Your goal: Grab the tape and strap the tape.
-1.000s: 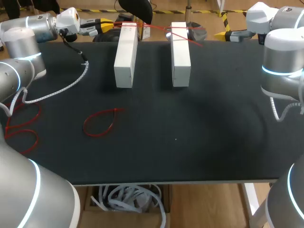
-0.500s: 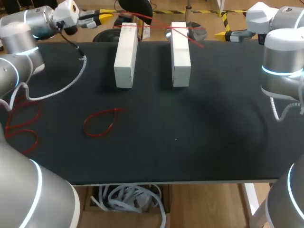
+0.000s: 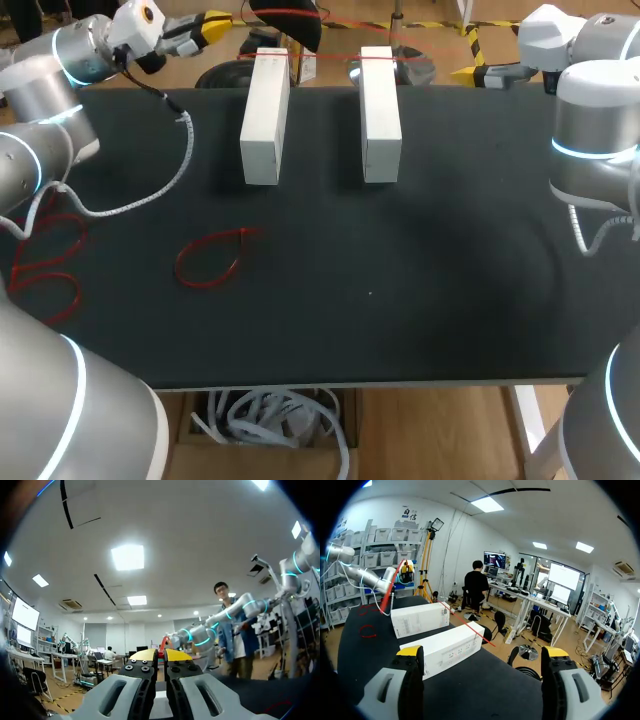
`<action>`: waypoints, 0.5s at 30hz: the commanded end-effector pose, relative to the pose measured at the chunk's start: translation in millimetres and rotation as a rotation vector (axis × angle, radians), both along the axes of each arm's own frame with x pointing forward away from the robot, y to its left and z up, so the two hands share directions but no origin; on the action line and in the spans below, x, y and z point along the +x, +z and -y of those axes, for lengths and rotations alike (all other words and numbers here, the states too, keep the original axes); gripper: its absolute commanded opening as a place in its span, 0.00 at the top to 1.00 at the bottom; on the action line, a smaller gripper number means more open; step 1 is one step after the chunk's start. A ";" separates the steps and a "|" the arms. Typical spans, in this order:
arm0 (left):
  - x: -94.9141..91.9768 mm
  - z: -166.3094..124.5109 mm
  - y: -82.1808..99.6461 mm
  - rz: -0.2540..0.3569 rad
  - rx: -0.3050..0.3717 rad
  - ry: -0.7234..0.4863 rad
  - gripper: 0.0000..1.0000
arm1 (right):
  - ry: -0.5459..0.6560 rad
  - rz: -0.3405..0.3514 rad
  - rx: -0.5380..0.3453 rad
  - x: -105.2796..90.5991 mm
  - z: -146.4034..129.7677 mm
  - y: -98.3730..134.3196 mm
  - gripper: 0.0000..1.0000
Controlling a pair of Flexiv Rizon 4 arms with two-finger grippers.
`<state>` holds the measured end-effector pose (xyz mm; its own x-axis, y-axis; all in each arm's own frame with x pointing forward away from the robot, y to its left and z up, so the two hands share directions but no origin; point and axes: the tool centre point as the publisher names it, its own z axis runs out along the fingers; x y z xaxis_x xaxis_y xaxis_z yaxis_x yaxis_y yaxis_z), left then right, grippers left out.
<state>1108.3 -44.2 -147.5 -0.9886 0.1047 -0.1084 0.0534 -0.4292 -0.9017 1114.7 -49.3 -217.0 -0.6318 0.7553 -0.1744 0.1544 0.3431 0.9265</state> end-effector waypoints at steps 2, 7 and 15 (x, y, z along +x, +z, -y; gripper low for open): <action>-15.6 -13.8 7.9 0.035 0.044 -0.115 1.00 | 0.001 -0.002 -0.001 0.1 0.3 0.4 0.00; -36.4 -19.3 14.1 -0.003 0.053 -0.073 1.00 | 0.001 -0.002 -0.001 0.1 0.3 0.4 0.00; -63.5 -16.9 22.3 -0.030 0.056 -0.006 1.00 | 0.001 -0.002 -0.001 0.1 0.3 0.4 0.00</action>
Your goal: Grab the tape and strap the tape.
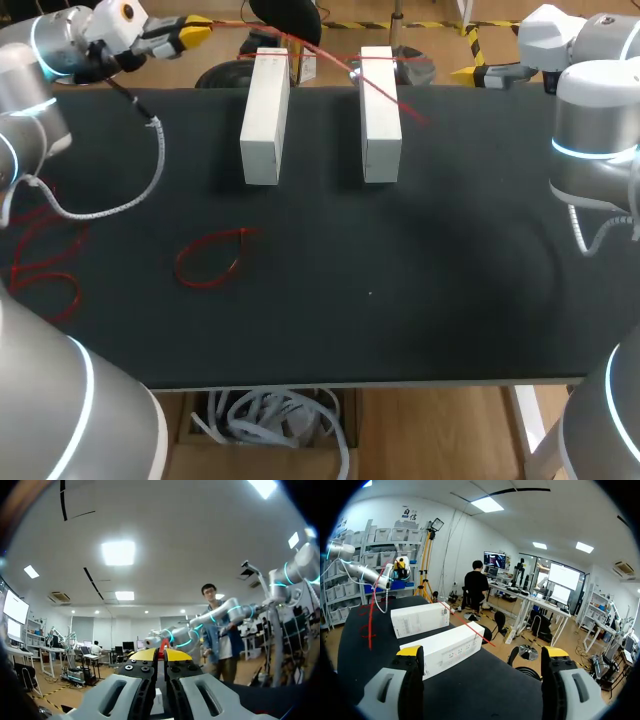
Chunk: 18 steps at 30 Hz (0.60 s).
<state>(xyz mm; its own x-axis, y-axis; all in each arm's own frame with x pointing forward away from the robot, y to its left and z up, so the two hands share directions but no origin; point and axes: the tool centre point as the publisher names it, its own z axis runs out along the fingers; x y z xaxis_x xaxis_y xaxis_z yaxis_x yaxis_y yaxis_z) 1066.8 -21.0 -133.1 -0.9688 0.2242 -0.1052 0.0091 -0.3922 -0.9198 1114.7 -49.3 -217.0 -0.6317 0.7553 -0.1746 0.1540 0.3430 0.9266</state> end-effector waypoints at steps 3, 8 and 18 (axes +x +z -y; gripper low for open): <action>-32.1 8.9 9.9 -0.017 -0.010 0.131 1.00 | 0.001 -0.002 -0.001 0.0 0.3 0.4 0.00; -49.6 10.0 8.0 -0.027 -0.014 0.152 1.00 | 0.001 -0.002 -0.001 0.0 0.3 0.4 0.00; -77.0 8.6 10.5 -0.046 0.004 0.232 1.00 | 0.001 -0.002 -0.001 0.0 0.3 0.4 0.00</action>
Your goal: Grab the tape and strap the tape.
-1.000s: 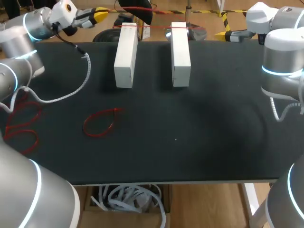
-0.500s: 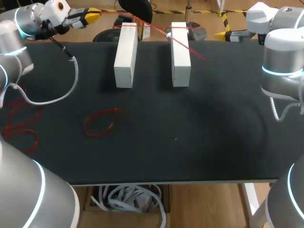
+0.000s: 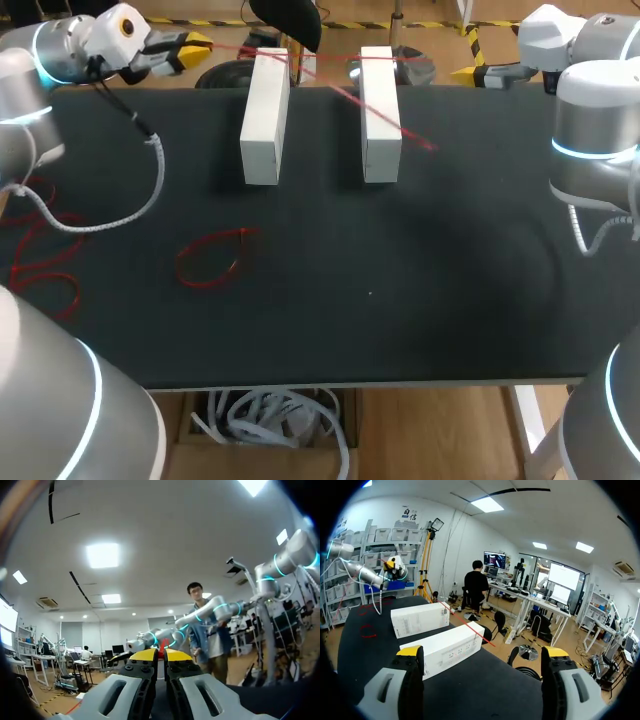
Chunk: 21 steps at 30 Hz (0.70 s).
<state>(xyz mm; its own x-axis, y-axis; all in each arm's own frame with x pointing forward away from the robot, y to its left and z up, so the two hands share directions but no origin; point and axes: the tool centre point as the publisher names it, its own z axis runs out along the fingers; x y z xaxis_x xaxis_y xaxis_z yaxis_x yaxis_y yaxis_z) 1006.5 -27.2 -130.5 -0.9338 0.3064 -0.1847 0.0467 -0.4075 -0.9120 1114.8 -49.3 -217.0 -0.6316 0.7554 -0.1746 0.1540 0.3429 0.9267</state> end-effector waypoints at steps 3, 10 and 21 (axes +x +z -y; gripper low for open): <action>-24.5 4.2 8.9 -0.128 0.010 0.348 1.00 | 0.001 -0.002 -0.001 0.0 0.3 0.4 0.00; -43.8 6.1 7.5 -0.151 0.012 0.419 1.00 | 0.001 -0.002 -0.001 0.0 0.3 0.4 0.00; -72.6 5.2 9.7 -0.252 0.015 0.567 1.00 | 0.001 -0.002 -0.001 0.0 0.3 0.4 0.00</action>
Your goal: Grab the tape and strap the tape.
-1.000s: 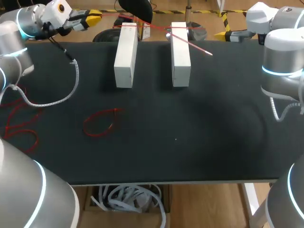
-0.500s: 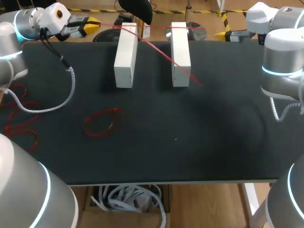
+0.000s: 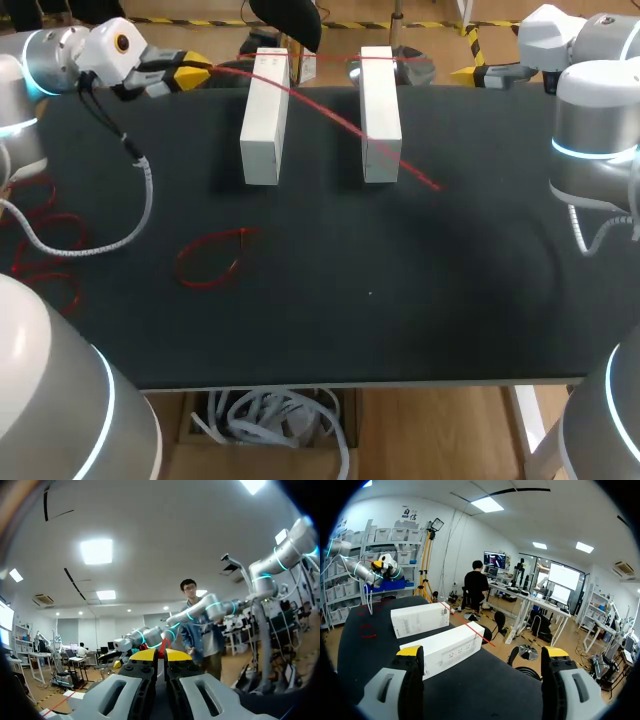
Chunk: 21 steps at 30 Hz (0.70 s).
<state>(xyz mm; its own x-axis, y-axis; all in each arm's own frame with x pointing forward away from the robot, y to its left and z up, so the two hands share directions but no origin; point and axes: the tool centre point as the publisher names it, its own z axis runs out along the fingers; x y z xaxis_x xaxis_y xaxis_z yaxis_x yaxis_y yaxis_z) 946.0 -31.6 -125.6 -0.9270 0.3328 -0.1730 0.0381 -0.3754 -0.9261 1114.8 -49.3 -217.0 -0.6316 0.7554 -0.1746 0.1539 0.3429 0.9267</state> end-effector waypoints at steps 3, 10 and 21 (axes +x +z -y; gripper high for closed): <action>-18.2 1.6 4.1 -0.269 -0.017 0.642 1.00 | 0.001 -0.002 -0.001 0.0 0.3 0.5 0.00; -24.8 5.5 1.2 -0.304 -0.032 0.693 1.00 | 0.001 -0.002 -0.001 0.0 0.3 0.5 0.00; -35.9 11.1 8.7 -0.307 -0.079 0.720 1.00 | 0.001 -0.002 -0.001 0.0 0.3 0.5 0.00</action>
<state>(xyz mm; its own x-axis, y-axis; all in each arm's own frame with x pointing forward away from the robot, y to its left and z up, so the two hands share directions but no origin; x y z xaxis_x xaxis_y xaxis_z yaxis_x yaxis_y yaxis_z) 917.1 -41.8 -121.7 -0.9871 0.1227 -0.1031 0.0412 -0.4273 -0.9031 1114.8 -49.3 -217.1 -0.6316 0.7554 -0.1746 0.1539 0.3428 0.9267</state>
